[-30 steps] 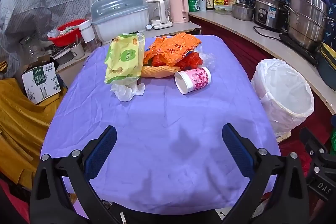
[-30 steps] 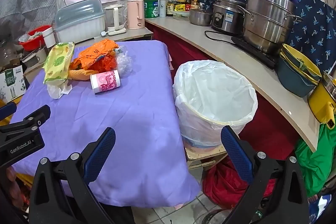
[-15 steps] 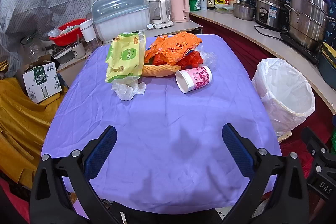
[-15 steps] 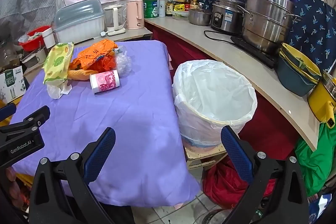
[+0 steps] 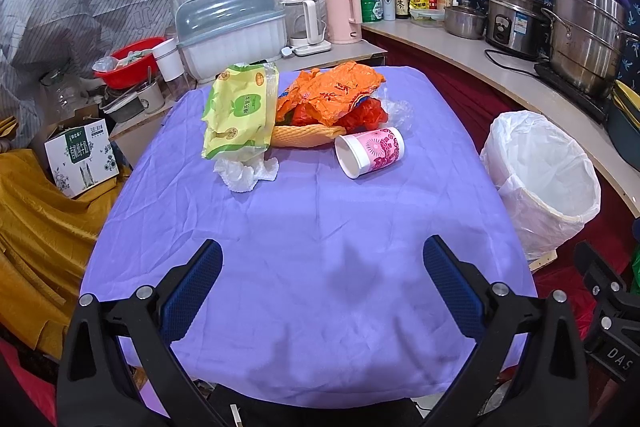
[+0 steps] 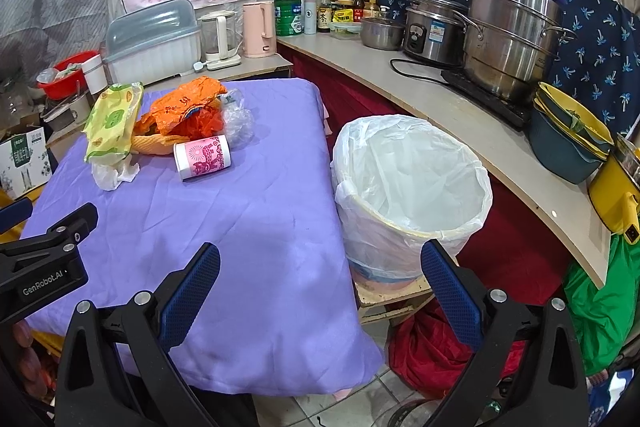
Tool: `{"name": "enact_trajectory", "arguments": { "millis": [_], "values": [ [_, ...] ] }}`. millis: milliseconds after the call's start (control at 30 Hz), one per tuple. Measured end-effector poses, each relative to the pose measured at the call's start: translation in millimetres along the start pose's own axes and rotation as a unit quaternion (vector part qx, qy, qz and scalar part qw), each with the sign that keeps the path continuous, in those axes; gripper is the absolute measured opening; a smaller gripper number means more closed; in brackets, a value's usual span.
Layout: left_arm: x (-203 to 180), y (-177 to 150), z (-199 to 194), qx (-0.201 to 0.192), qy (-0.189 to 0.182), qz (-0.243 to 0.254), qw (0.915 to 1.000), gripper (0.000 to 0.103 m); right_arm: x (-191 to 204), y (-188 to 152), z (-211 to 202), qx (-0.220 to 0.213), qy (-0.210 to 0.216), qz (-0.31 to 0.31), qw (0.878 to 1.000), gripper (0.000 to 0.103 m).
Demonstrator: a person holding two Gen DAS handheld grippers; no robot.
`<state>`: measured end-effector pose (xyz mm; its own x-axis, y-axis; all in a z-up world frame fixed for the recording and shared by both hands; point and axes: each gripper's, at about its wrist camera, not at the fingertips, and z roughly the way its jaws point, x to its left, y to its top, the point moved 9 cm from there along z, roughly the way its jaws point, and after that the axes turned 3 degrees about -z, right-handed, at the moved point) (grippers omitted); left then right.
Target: Collect trash
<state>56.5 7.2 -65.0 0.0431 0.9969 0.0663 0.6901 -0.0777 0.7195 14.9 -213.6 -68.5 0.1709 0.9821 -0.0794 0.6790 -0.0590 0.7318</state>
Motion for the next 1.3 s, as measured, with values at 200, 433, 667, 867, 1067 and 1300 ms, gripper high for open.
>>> {"name": "enact_trajectory", "arguments": {
  "millis": [200,433,667,867,1067,1300],
  "values": [
    [-3,3,1,-0.001,-0.001,0.001,1.0000,0.096,0,1,0,0.000,0.001,0.001,1.000,0.096],
    [-2,2,1,-0.001,0.000,0.002,1.0000,0.096,0,0,0,0.000,0.000,0.002,1.000,0.096],
    [4,2,2,-0.003,0.001,0.000,1.0000,0.096,1,0,0,0.000,0.001,0.003,1.000,0.096],
    [-7,6,0,-0.007,0.004,-0.001,1.0000,0.096,1,0,0,-0.001,0.001,0.002,1.000,0.096],
    [-12,9,-2,-0.012,-0.006,0.001,0.9999,0.096,1,0,0,0.000,0.001,0.001,1.000,0.096],
    [-18,14,-2,-0.010,-0.009,0.000,0.9999,0.096,1,0,0,-0.001,0.001,0.002,1.000,0.096]
  ]
}}
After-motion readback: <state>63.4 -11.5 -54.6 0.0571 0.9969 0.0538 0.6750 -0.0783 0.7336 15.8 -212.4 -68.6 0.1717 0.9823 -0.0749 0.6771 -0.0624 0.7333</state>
